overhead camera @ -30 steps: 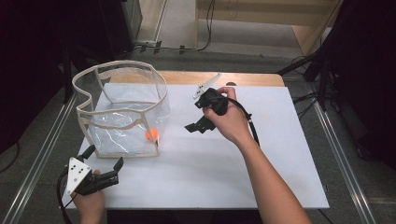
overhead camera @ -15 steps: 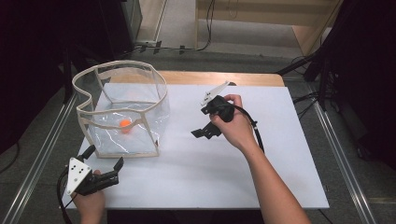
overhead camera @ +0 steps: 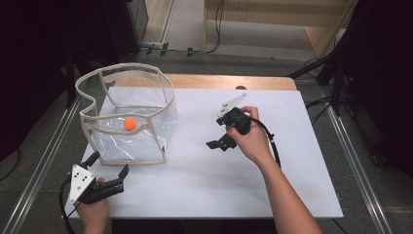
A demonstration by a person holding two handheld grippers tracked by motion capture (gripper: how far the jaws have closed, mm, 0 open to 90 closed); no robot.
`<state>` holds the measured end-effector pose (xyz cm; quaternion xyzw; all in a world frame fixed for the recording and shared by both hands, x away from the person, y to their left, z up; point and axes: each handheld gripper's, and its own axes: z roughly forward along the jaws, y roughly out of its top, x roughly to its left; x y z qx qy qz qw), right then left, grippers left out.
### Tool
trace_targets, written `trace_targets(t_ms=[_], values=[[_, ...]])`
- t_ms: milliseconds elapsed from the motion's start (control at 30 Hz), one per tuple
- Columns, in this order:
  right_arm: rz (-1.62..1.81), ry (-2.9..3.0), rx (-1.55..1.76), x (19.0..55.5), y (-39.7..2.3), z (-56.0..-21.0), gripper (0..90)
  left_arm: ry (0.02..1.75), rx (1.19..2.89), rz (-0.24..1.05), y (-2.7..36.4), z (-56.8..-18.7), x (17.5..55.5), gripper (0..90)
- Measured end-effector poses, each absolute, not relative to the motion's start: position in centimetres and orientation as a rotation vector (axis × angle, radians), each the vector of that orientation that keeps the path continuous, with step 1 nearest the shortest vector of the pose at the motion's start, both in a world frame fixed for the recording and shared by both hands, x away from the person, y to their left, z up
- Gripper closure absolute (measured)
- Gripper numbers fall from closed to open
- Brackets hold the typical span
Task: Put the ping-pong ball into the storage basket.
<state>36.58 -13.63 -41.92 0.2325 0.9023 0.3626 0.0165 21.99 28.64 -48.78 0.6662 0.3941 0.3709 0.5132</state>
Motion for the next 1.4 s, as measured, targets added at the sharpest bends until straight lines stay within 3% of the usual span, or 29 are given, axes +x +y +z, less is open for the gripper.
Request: trace_targets(t_ms=[1400], values=[[1.222, 2.705, 0.908, 33.3, -20.3, -46.8, 0.0, 0.947, 1.608, 0.893, 28.6, -48.8, 21.9, 0.1]])
